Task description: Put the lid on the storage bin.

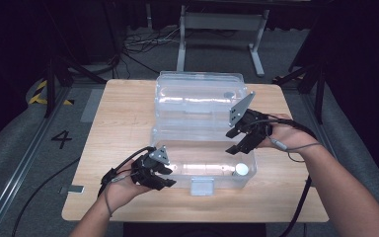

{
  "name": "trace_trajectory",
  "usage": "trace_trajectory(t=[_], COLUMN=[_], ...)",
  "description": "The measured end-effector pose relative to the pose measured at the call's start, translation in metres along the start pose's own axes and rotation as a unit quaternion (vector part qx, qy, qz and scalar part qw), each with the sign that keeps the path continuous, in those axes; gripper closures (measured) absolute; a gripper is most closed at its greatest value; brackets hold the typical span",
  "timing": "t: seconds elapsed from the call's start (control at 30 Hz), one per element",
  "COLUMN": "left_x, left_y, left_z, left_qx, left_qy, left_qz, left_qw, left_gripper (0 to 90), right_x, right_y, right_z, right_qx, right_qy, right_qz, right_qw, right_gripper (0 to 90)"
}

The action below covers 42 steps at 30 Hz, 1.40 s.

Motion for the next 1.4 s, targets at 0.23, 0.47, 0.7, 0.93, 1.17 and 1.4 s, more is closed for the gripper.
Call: trace_trajectory(t=[0.23,0.47,0.7,0.93,1.17,1.4], left_x=[0.002,0.003,0.003,0.004,0.004,0.004], left_y=[0.000,0.000,0.000,-0.001,-0.001,-0.001], left_z=[-0.003,-0.003,-0.004,-0.004,-0.004,-0.004], left_qx=[0.002,0.006,0.012,0.010,0.003,0.001], left_qy=[0.004,-0.001,0.001,0.002,0.003,0.004], left_qz=[-0.005,-0.005,0.001,0.012,0.014,0.014], left_qw=[1.0000,1.0000,0.9999,0.9999,0.9999,0.9999], left_gripper=[75.6,76.0,76.3,76.2,75.8,75.6], right_x=[-0.009,-0.017,-0.026,-0.028,-0.025,-0.019], right_y=[-0.006,-0.013,-0.023,-0.039,-0.054,-0.068], right_z=[0.011,0.023,0.037,0.053,0.067,0.080], right_qx=[0.016,0.041,0.059,0.070,0.090,0.103], right_qy=[-0.036,-0.060,-0.086,-0.093,-0.106,-0.118], right_qz=[0.006,0.003,-0.007,-0.022,-0.029,-0.043], right_qw=[0.9992,0.9973,0.9945,0.9929,0.9898,0.9867], right_gripper=[43.8,47.1,48.8,54.4,60.3,61.6])
Point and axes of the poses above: each handheld gripper's, and its own axes: x roughly forward along the jaws, z roughly out of its top, y roughly to its left, the point moved 10 cm from there along x, roughly forward along the jaws, and after that the axes turned 14 degrees about x, right-handed, at the moved point
